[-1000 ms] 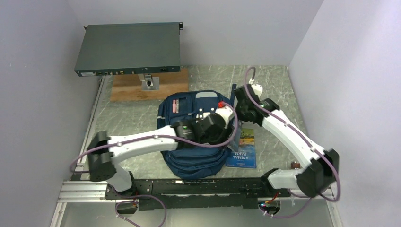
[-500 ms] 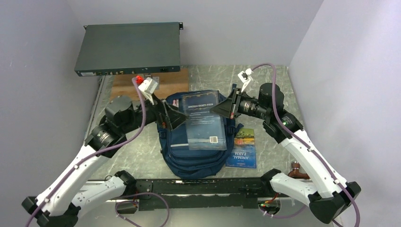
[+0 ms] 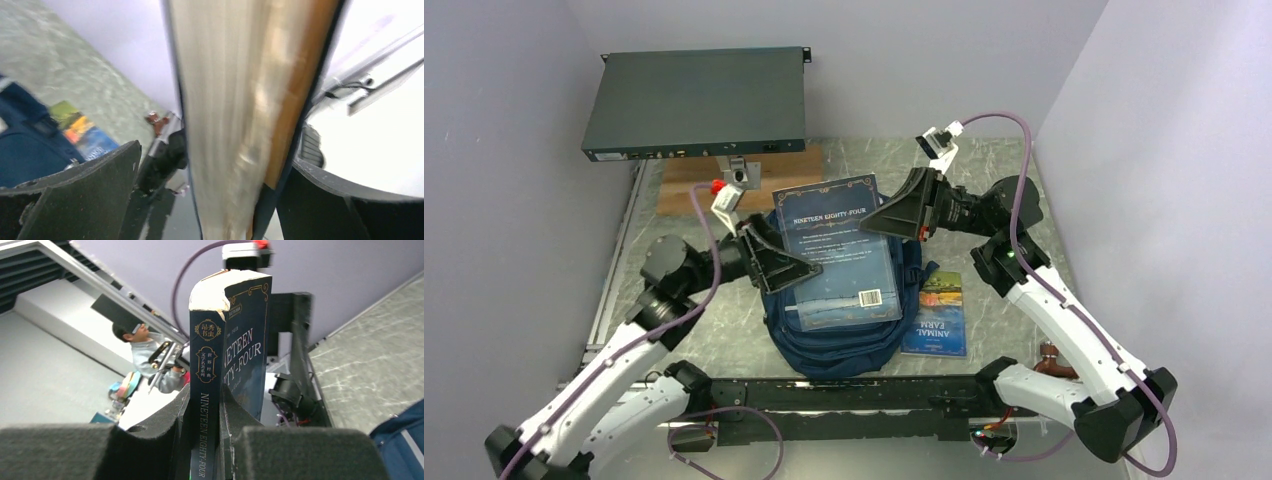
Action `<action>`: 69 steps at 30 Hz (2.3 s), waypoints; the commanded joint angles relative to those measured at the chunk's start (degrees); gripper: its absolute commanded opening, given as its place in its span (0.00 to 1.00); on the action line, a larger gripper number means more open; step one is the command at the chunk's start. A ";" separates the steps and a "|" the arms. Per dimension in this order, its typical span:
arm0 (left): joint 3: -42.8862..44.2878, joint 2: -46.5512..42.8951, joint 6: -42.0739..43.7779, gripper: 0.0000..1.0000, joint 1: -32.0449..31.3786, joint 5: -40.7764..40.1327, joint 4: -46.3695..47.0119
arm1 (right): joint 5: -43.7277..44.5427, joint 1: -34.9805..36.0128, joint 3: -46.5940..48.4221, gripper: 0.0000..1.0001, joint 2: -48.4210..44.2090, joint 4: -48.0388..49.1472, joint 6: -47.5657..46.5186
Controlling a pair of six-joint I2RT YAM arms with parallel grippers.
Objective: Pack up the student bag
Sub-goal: Pick up the book from the center of the board, then place the book in the student bag.
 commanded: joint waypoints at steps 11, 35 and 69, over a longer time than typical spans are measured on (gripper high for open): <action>-1.45 8.34 -18.09 0.48 0.38 15.54 35.20 | -2.24 0.76 4.01 0.00 -0.22 1.47 -1.27; -0.89 -5.77 -9.15 0.00 1.11 -22.73 13.85 | 44.35 24.30 -21.98 0.92 -3.18 25.43 7.19; 10.60 32.27 42.66 0.59 -37.27 -39.18 -39.63 | 93.15 27.68 3.35 0.00 -30.98 -77.41 -10.79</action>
